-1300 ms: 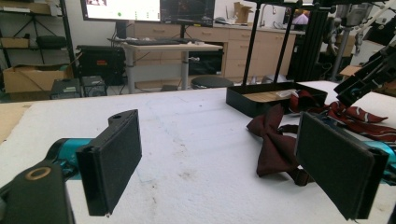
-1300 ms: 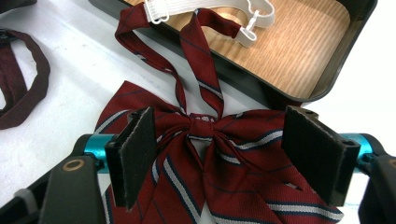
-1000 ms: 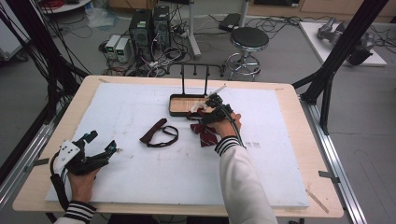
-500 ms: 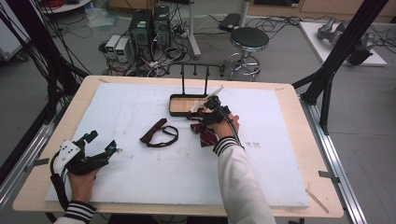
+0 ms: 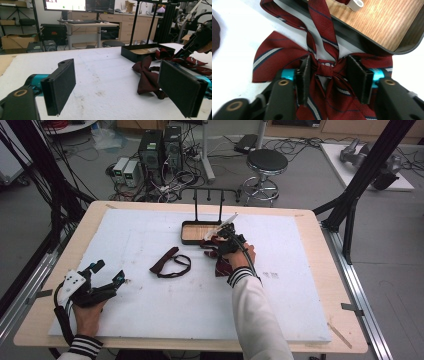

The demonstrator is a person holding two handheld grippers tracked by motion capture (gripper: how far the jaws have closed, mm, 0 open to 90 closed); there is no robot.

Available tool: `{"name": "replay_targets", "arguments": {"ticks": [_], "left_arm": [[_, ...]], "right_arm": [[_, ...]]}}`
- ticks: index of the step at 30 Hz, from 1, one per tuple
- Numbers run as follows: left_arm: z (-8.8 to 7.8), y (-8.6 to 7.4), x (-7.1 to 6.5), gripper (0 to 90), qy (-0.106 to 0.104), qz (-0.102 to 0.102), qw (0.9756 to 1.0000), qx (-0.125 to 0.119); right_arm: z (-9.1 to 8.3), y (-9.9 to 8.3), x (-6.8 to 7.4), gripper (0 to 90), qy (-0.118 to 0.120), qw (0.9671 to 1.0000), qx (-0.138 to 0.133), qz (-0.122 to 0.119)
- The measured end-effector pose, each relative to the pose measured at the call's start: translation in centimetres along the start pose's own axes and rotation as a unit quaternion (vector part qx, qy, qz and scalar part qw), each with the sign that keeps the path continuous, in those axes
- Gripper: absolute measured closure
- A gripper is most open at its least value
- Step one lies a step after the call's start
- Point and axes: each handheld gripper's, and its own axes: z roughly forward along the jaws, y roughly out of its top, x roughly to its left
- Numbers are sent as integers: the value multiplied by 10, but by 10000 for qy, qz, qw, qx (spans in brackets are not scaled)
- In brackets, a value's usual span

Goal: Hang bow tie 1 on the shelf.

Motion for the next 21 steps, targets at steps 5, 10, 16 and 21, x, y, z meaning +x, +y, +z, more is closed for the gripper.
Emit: {"name": "replay_targets", "arguments": {"ticks": [5,10,16,21], "left_arm": [[0,0,0,152,0,-1,10000,-3],[0,0,0,152,-4,10,10000,-1],[0,0,0,152,-6,17,10000,-14],[0,0,0,152,-6,17,10000,0]], "right_arm": [[0,0,1,625,4,10000,2,-46],[0,0,0,651,0,10000,-2,-68],[-1,-1,1,676,-38,10000,-18,-21],[-2,-2,2,679,-47,9999,-85,-67]]}}
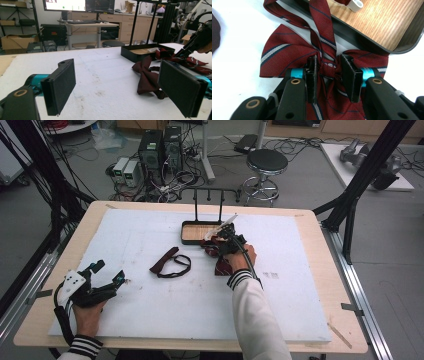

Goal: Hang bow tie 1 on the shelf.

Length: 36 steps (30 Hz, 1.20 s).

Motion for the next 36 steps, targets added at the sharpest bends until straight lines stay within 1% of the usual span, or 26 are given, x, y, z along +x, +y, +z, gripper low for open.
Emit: {"name": "replay_targets", "arguments": {"ticks": [7,9,14,15,16,17,18,19,21,22,26,31,32,33,34,36], "left_arm": [[0,0,0,152,-3,-1,10000,3],[0,0,0,152,-2,0,10000,4],[0,0,0,152,-2,-2,10000,6],[1,0,0,152,-2,-6,10000,4],[0,0,0,152,-5,1,10000,10],[1,0,0,152,-3,-5,10000,9],[0,0,0,152,-2,6,10000,15],[1,0,0,152,0,-4,10000,8],[0,0,0,152,-5,16,10000,22],[1,0,0,152,-4,15,10000,20],[1,0,-1,152,1,22,10000,28],[1,0,-1,152,6,22,10000,27],[1,0,-1,152,11,26,10000,30],[1,0,-1,152,8,23,10000,28],[1,0,-1,152,11,25,10000,29],[1,0,-1,152,10,24,10000,30]], "right_arm": [[-1,-4,2,679,-43,9999,-157,-10],[-4,-5,3,679,-55,9996,-261,-92],[-12,-6,4,679,-21,9987,-497,-90],[-12,-6,4,679,-21,9987,-497,-90],[-16,-7,4,679,-10,9979,-638,-122],[-18,-7,5,679,15,9974,-706,-117],[-18,-7,5,679,15,9974,-706,-117],[-22,-8,5,679,38,9966,-818,-116],[-23,-9,6,679,49,9962,-858,-155],[-27,-10,7,678,15,9955,-934,-156],[-31,-13,6,678,40,9946,-1024,-156],[-35,-15,6,678,68,9941,-1076,-139],[-37,-15,6,678,52,9934,-1135,-162],[-37,-15,6,678,52,9934,-1135,-162],[-41,-15,7,678,35,9923,-1224,-179],[-42,-15,7,678,21,9917,-1270,-190]]}}
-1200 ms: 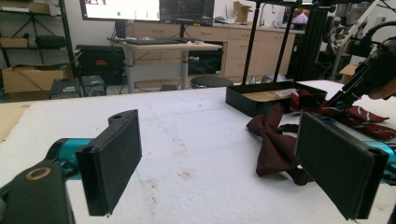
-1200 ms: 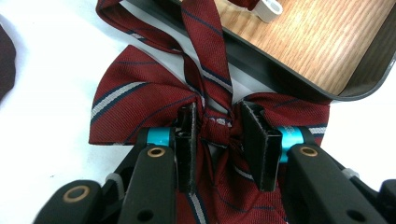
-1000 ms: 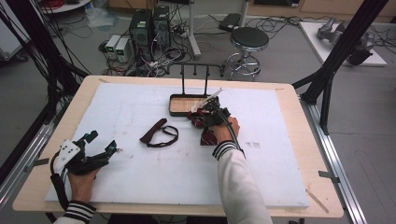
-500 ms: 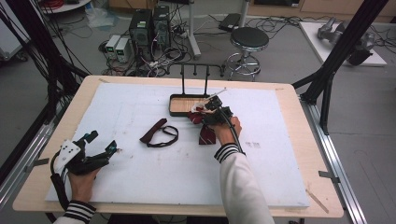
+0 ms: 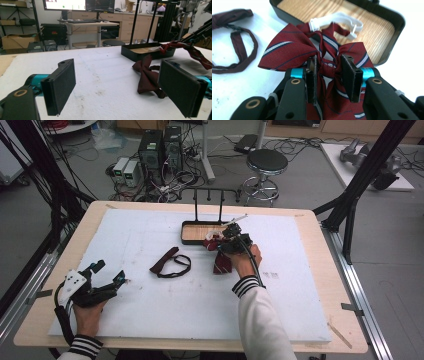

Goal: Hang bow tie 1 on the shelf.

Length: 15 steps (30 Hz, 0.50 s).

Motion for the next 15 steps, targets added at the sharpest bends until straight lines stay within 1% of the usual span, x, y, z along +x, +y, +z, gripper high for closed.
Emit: {"name": "replay_targets", "arguments": {"ticks": [1,2,3,6,8,15], "left_arm": [[0,0,0,152,2,2,10000,3],[0,0,0,152,-1,0,10000,3],[0,0,0,152,0,-2,10000,1],[0,0,0,152,-1,-2,10000,-3],[0,0,0,152,0,-1,10000,0],[0,0,0,152,-5,-7,10000,-6]], "right_arm": [[-4,1,0,678,-43,9999,-128,-40],[-4,1,0,678,-43,9999,-128,-40],[-6,1,1,678,-68,9998,-198,-53],[-13,3,1,677,-136,9987,-487,-110],[-17,4,0,676,-165,9974,-684,-151],[-27,6,1,677,-347,9929,-1108,-259]]}}
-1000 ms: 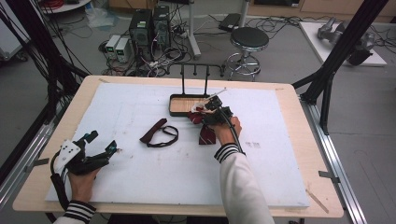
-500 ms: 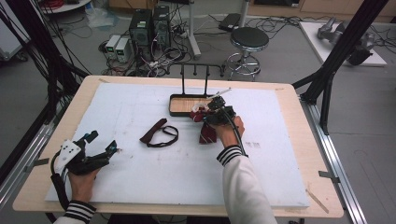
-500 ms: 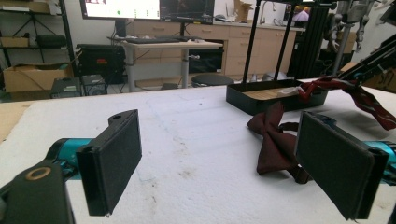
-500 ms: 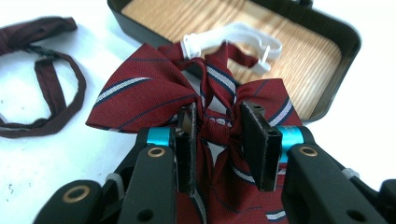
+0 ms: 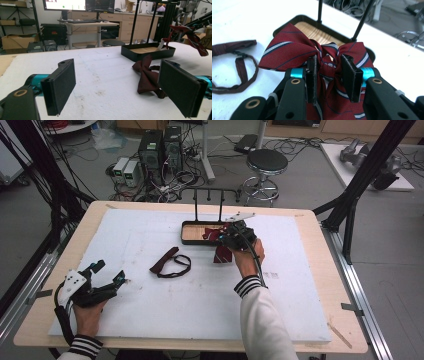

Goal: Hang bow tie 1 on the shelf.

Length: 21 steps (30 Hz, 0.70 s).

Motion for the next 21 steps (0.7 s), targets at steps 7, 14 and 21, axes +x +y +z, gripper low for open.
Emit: {"name": "replay_targets", "arguments": {"ticks": [7,14,21], "left_arm": [[0,0,0,152,3,3,10000,-2],[0,0,0,152,3,-2,10000,5],[0,0,0,152,3,4,10000,8]], "right_arm": [[-10,4,0,676,-107,9992,-386,-53],[-24,7,-2,676,-309,9959,-835,-156],[-33,7,-8,676,-423,9928,-1116,-74]]}}
